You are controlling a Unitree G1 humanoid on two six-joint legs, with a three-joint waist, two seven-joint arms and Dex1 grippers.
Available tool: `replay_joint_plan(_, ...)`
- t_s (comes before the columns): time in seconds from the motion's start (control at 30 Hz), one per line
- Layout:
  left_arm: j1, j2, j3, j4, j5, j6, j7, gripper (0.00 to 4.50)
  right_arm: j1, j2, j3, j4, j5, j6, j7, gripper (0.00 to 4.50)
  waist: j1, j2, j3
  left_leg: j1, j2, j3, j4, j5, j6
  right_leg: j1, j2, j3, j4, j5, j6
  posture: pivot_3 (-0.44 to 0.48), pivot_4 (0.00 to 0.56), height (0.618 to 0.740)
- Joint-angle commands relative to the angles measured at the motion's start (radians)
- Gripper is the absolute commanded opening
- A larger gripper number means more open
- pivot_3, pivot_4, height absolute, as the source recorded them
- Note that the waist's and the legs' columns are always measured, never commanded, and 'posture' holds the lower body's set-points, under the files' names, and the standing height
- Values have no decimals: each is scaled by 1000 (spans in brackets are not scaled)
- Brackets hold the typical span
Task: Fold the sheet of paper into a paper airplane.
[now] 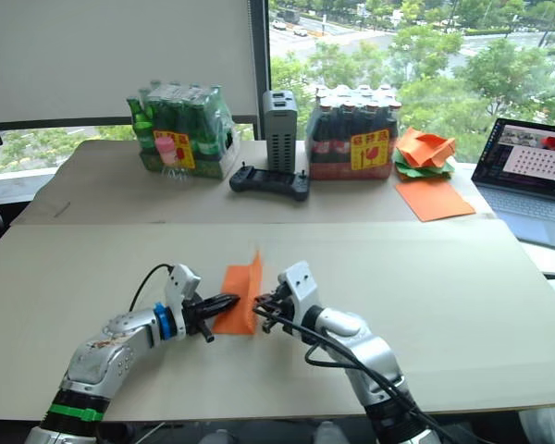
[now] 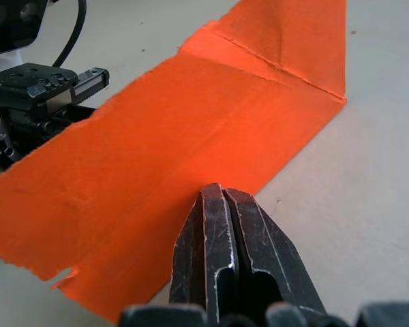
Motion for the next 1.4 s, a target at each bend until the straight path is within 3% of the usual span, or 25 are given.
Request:
replay_joint_plan(0.03, 22, 9, 14, -1, 12, 4, 8, 264, -41, 26, 2, 18, -19, -37, -11, 0, 0, 0, 0, 0, 0, 0, 0, 0, 0, 0, 0, 0, 0, 0, 0, 0, 150, 740)
replay_joint_plan(0.33, 48, 24, 48, -28, 6, 13, 21, 264, -64, 37, 62, 112, -104, -50, -18, 0, -9, 0, 0, 1, 0, 0, 0, 0, 0, 0, 0, 0, 1, 0, 0, 0, 150, 740)
replay_joint_plan(0.7, 177, 88, 209, -130, -58, 40, 43, 264, -86, 51, 86, 162, -147, -49, -17, 0, -22, 0, -1, 2, 1, 0, -1, 0, 0, 0, 1, 0, 1, 0, 0, 0, 150, 740)
replay_joint_plan(0.93, 177, 62, 317, -269, -238, 159, 85, 264, -88, 51, 91, 175, -154, -52, -7, 0, -17, 0, -1, 2, 1, 0, -1, 0, 0, 0, 0, 0, 1, 0, 0, 0, 150, 740)
replay_joint_plan(1.13, 146, 41, 269, -364, -308, 220, 106, 264, -89, 55, 86, 180, -161, -57, -2, 0, -18, 0, -1, 2, 1, 0, -1, 0, 0, 1, 0, 0, 1, 0, 0, 0, 150, 740)
replay_joint_plan(1.4, 135, 73, 195, -270, -245, 190, 57, 264, -94, 69, 63, 178, -172, -61, -28, 0, -20, 0, -1, 2, 1, 0, -1, 0, 0, 0, 1, 0, 1, 0, 0, 0, 150, 740)
